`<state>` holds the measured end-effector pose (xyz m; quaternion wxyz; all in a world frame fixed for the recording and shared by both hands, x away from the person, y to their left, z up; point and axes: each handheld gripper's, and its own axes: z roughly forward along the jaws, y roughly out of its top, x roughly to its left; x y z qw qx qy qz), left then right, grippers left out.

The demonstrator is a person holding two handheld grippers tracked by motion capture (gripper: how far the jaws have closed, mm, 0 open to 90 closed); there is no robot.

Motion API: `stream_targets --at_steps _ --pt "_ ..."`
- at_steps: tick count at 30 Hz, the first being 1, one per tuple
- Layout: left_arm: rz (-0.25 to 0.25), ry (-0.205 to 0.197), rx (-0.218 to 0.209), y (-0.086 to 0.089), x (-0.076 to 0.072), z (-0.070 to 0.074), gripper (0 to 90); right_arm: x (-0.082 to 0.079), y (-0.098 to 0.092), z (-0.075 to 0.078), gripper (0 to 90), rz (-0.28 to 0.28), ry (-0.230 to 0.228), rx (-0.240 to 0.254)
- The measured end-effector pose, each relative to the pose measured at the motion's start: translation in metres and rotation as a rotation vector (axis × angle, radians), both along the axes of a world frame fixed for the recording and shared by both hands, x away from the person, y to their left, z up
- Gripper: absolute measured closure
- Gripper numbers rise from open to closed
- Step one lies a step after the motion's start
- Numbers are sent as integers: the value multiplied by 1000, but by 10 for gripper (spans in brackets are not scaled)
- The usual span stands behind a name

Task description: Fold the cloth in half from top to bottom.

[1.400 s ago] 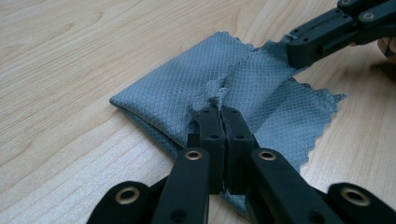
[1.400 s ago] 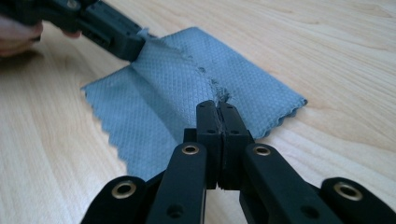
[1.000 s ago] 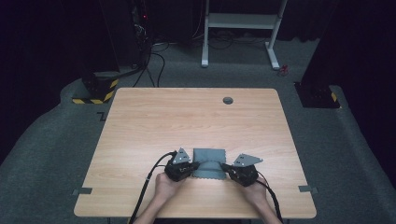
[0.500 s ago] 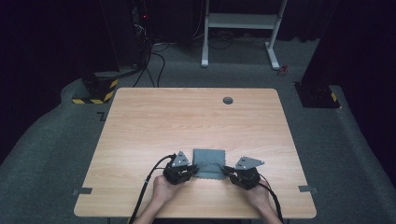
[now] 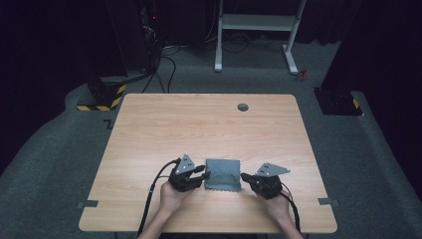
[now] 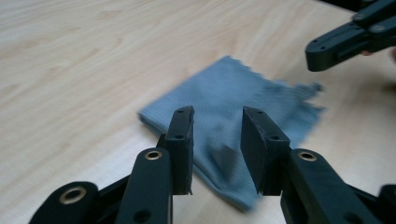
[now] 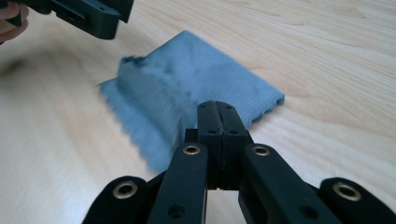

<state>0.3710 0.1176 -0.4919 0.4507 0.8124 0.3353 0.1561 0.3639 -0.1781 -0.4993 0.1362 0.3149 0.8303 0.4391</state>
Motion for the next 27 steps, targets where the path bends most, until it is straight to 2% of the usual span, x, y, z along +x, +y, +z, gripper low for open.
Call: stream_targets --at_steps 2,4,7,10,12,14,18,23,27 --pt "14 9 30 -6 12 -1 647 10 7 0 898 -13 10 -10" --pt "22 39 59 -12 23 -4 642 19 14 -1 898 -23 28 -24" --pt "24 77 72 -18 35 -10 628 30 21 -5 898 -21 66 -40" --pt "20 105 67 -21 39 -12 612 33 26 -9 897 3 97 -43" --pt "6 115 66 -22 37 -12 600 31 28 -11 892 32 118 -42" --pt "-10 114 71 -23 34 -11 586 26 28 -11 885 71 133 -20" --pt "-44 118 69 -22 24 -10 577 12 28 -12 873 125 129 -50" --pt "-84 117 91 -20 6 -17 577 -2 25 -16 829 132 111 -82" --pt "-88 102 125 -18 -7 -23 575 -9 23 -19 786 127 85 -113"
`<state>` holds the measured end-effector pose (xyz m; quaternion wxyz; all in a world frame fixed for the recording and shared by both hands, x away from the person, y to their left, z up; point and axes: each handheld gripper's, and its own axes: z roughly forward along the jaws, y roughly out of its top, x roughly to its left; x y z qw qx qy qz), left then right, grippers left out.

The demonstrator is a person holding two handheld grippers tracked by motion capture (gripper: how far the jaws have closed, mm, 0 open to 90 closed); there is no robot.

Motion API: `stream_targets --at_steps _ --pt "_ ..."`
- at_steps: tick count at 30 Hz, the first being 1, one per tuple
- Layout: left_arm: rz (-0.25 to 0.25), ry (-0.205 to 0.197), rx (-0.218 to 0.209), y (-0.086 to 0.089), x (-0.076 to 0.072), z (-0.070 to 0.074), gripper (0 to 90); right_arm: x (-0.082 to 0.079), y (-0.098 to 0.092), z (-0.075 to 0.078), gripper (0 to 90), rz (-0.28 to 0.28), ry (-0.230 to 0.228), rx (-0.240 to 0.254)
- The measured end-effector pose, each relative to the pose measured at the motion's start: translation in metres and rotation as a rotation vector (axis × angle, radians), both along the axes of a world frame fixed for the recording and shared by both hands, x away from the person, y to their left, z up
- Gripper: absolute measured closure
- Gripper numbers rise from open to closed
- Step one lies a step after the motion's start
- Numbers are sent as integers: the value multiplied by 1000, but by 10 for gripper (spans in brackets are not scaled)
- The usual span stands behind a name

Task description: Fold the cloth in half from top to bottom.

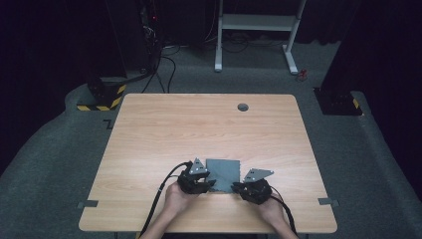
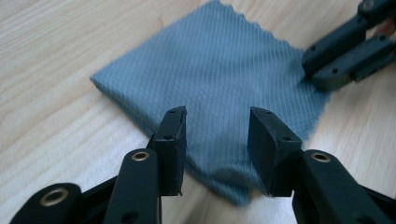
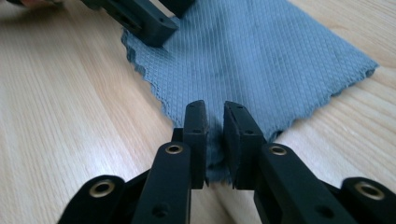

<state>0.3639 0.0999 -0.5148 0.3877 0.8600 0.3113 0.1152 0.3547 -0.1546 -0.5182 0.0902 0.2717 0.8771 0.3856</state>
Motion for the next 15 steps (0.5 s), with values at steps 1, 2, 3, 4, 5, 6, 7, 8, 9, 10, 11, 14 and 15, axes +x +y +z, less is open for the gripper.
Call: stream_targets --at_steps 1,2,3,4,5,6,7,8,9,10,11,14,15 --pt "-1 -9 15 1 -2 -1 575 -2 0 0 775 1 -11 -8" --pt "-1 -20 35 1 -5 -1 575 -4 -1 0 767 -2 -19 -14" --pt "-3 -26 58 2 -6 -2 575 -5 -1 -1 756 -5 -25 -18" --pt "-3 -32 56 3 -8 -2 574 -6 -2 0 743 -8 -31 -27" --pt "-6 -25 53 4 -9 -2 574 -7 -3 0 735 -9 -40 -36" --pt "-6 -24 55 6 -10 -2 574 -8 -4 0 728 -12 -40 -37" --pt "-8 -23 57 7 -10 -2 573 -8 -4 0 720 -16 -37 -37" --pt "-8 -23 65 8 -11 -1 571 -9 -6 0 716 -19 -38 -44" --pt "-7 -22 65 9 -12 0 569 -9 -6 0 713 -23 -34 -44" --pt "-5 -20 60 10 -12 1 564 -8 -7 1 712 -26 -33 -37" --pt "4 -14 46 12 -11 3 554 -7 -9 2 713 -36 -33 -27" --pt "54 -39 21 16 -7 9 532 2 -14 6 712 -91 -34 22" --pt "76 -46 10 17 -3 12 528 6 -16 8 712 -113 -34 37"
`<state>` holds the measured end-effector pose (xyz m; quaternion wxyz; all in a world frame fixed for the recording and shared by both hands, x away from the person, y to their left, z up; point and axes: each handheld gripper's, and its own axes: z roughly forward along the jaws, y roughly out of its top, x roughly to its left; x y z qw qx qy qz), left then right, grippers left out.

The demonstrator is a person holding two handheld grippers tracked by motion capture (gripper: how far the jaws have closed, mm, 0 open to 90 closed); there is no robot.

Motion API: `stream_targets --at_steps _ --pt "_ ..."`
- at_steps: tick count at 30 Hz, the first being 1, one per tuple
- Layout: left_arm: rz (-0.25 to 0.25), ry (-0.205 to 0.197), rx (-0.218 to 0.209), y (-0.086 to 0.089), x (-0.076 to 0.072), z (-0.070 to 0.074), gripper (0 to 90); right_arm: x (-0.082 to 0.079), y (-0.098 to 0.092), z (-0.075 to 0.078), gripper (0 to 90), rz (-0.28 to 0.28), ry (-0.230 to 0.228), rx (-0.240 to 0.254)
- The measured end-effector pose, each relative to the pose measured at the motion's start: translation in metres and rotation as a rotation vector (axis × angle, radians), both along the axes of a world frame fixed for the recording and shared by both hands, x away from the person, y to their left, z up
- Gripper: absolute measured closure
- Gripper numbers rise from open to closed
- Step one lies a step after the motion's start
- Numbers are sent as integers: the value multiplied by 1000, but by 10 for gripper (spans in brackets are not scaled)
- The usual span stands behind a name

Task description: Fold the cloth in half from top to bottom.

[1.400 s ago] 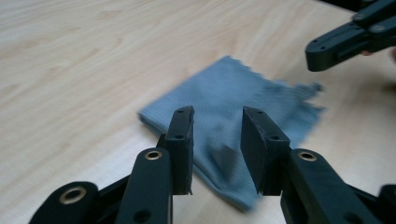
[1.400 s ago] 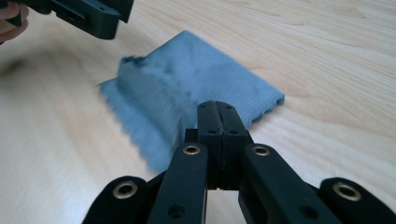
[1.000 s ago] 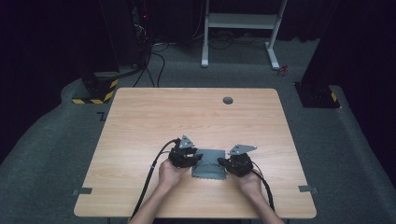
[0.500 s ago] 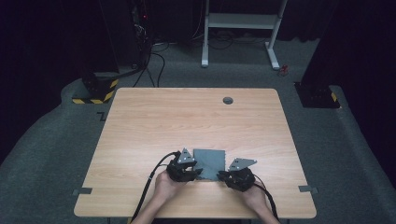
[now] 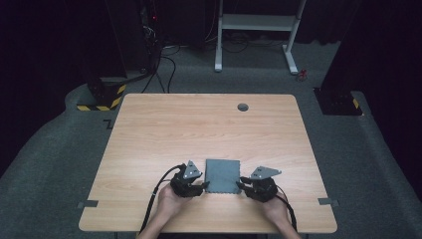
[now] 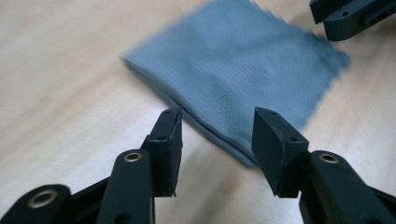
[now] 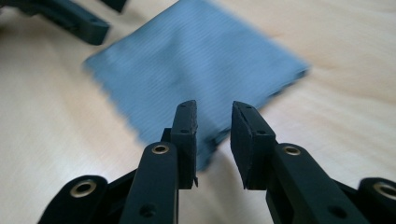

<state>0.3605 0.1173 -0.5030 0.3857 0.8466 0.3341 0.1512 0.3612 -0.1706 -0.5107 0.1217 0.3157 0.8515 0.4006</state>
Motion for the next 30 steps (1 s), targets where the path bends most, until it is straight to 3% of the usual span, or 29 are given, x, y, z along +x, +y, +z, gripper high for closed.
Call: stream_targets --at_steps 4,7,13,15,19,26,30 --pt "93 9 -29 -4 23 3 487 23 1 3 708 -75 12 10" --pt "141 11 -25 -11 38 2 471 40 5 3 706 -126 25 16" --pt "185 25 36 -21 59 -7 471 63 15 1 684 -188 39 14" --pt "187 25 58 -20 65 -8 483 70 17 1 684 -202 41 3" --pt "176 51 53 -18 70 -12 526 76 20 -2 702 -192 59 -38" --pt "123 104 -23 -14 74 -13 733 79 25 -4 868 -134 79 -62" --pt "104 80 -7 -16 74 -13 871 81 28 -4 886 -117 42 -94"
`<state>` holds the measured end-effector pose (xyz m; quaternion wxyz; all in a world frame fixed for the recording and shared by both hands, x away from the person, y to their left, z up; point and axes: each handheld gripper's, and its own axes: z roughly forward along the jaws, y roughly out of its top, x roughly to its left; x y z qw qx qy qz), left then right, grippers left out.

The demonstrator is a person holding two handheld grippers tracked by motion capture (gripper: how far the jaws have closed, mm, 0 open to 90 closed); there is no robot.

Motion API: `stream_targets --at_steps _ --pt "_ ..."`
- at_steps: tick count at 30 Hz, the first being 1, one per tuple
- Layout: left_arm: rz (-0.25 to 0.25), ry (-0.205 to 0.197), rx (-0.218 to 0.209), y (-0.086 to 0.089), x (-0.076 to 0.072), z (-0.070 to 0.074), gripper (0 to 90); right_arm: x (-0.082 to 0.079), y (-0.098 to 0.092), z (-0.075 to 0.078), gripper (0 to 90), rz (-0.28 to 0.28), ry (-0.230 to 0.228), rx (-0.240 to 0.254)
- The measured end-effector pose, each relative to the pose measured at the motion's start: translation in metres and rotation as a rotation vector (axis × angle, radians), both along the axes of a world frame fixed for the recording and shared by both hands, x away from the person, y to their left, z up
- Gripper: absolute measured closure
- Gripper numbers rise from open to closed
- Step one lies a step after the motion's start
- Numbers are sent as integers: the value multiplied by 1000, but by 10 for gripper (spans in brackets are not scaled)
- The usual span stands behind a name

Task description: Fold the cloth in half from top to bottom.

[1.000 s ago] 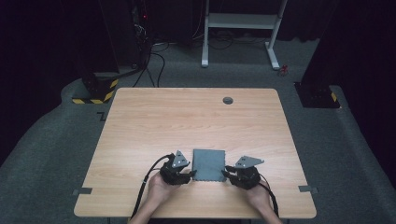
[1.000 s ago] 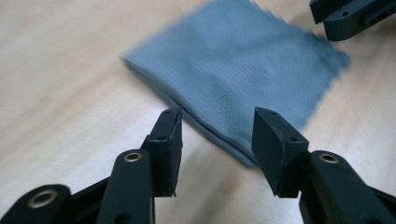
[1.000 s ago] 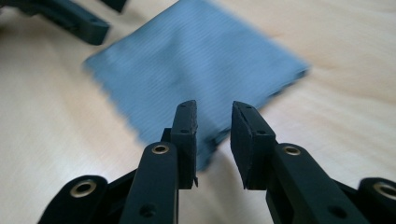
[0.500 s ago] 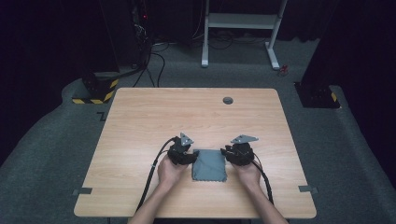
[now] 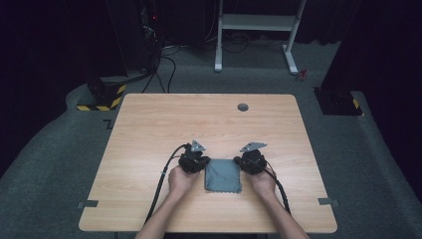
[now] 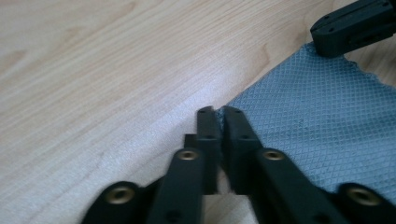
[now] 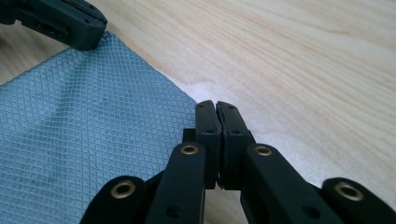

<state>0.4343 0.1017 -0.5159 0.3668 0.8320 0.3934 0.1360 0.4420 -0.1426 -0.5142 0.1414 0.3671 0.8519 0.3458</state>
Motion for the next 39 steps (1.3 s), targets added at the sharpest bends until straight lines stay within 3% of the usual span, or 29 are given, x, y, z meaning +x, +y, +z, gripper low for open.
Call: stream_targets --at_steps 4,7,10,13,16,18,20,25,28,31,39 --pt "21 -34 12 0 6 3 877 8 1 0 885 -28 3 22" --pt "35 -68 28 -1 10 4 872 15 6 1 881 -47 -14 6" --pt "49 -53 13 2 15 -3 866 21 9 -1 878 -55 -8 -2" --pt "64 -71 4 3 18 -5 849 24 10 -1 876 -62 -10 -5" --pt "93 -63 0 5 19 -4 745 25 9 -2 842 -71 -9 6" --pt "86 -73 1 8 14 0 670 25 7 -1 794 -89 -12 9" --pt "61 -88 -24 12 5 5 647 21 6 2 779 -86 -22 36" --pt "-27 -108 -45 16 -24 4 645 1 13 7 819 6 -62 35" --pt "-68 -93 -21 16 -34 -3 649 -5 15 -1 832 35 -43 45" --pt "-73 -84 -21 20 -37 -7 651 -6 12 -6 840 31 -19 63" --pt "-63 -88 -18 24 -41 -8 610 -4 5 -6 807 32 -21 59"
